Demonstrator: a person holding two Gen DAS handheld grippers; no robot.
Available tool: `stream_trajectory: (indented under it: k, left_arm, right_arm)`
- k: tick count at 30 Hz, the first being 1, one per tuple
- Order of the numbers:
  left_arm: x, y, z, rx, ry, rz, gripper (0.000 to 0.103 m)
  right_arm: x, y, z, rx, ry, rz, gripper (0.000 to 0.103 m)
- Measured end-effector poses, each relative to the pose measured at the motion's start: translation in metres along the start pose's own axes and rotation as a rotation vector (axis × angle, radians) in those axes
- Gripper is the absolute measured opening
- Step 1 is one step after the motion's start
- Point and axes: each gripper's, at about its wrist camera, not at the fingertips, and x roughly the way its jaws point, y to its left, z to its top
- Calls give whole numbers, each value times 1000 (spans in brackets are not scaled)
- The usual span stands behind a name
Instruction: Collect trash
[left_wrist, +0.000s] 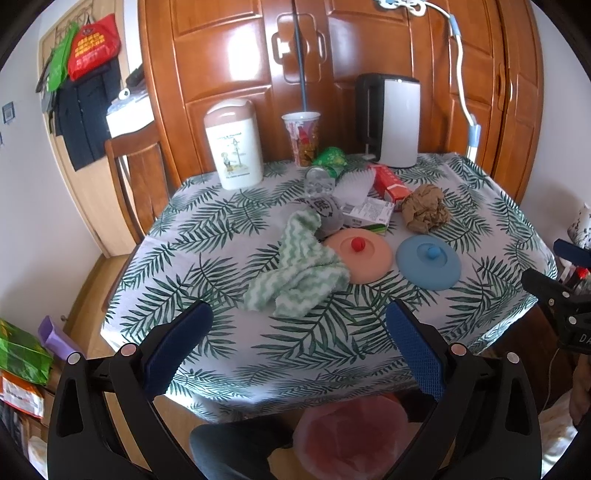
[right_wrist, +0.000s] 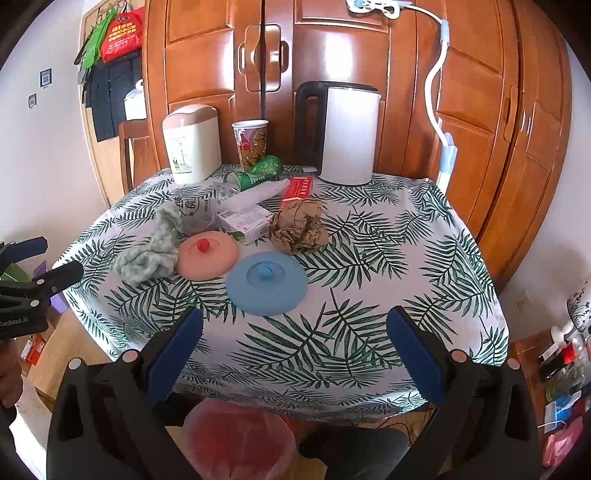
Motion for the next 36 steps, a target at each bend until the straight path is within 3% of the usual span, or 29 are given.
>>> stream_trajectory:
  k: [17,22,25,29,30,32,33,36]
  left_arm:
    - [3,-6,-5,13,-9,-28,97]
    - [14,-16,-12,101,-48,-8,94]
    - [19,-19,-18,142,-84,-42,92]
    - [28,-8,-17,62,-73,-152,98]
    - [32,-7,-15,65,-48,-135,98]
    - [46,-12,-10,140,4,-10,97]
    - [52,-15,-9,165,12,14,97]
    - [68,-7,-5,105,28,-59,97]
  right_arm:
    - [1,1,-1,-18,-8,17,98]
    - [-6,2,-4,-47,-80,30,98]
    - [-8,0,-8,-52,-147,56,98]
    - [0,1,-13,-86,-147,26,98]
    - [2,1,-14,-86,-139,32,98]
    - [10,-2,-15,-78,-105,73,98]
    - [13,-4,-16,-73,-93,79,98]
    - [26,-7,-18,-51,-69,111,98]
